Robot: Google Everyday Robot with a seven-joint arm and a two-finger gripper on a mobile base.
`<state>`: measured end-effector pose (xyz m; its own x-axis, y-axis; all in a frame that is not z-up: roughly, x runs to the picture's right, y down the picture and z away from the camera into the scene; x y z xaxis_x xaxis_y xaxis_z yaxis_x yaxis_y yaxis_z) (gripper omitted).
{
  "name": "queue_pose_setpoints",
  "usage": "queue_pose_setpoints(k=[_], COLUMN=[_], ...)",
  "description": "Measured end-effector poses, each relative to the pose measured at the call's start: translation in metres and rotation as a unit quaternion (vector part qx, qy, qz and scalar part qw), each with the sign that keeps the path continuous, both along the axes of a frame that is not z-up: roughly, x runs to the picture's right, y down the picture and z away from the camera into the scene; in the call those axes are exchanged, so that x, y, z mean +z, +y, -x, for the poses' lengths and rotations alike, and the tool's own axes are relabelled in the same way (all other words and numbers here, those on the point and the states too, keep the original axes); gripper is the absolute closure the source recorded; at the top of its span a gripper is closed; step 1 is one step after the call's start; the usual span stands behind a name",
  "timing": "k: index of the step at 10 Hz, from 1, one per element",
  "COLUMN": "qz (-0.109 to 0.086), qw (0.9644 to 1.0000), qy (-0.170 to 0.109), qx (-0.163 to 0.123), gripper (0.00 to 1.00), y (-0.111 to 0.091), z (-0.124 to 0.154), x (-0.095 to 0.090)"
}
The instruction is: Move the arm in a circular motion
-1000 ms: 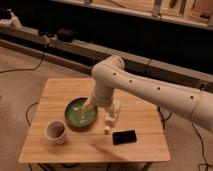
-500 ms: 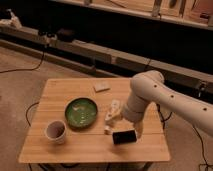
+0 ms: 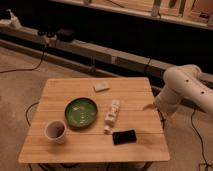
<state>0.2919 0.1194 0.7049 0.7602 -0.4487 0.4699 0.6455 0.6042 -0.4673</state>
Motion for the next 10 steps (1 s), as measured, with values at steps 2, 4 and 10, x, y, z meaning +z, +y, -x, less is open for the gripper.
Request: queue_pose_setpoints(k=[2,4,10], qz=[-0.038,-0.057,-0.045], qw=[0.9988,0.9977,0.9899], qy=[0.029,0.037,-0.028], qx=[0.004,-0.009,-0.131], gripper=[0.2,0.2,0.2], y=[-0.054,-0.096,-0.134], z=[-0.033,-0.03,0.144], x=[0.043,0.08,0.155])
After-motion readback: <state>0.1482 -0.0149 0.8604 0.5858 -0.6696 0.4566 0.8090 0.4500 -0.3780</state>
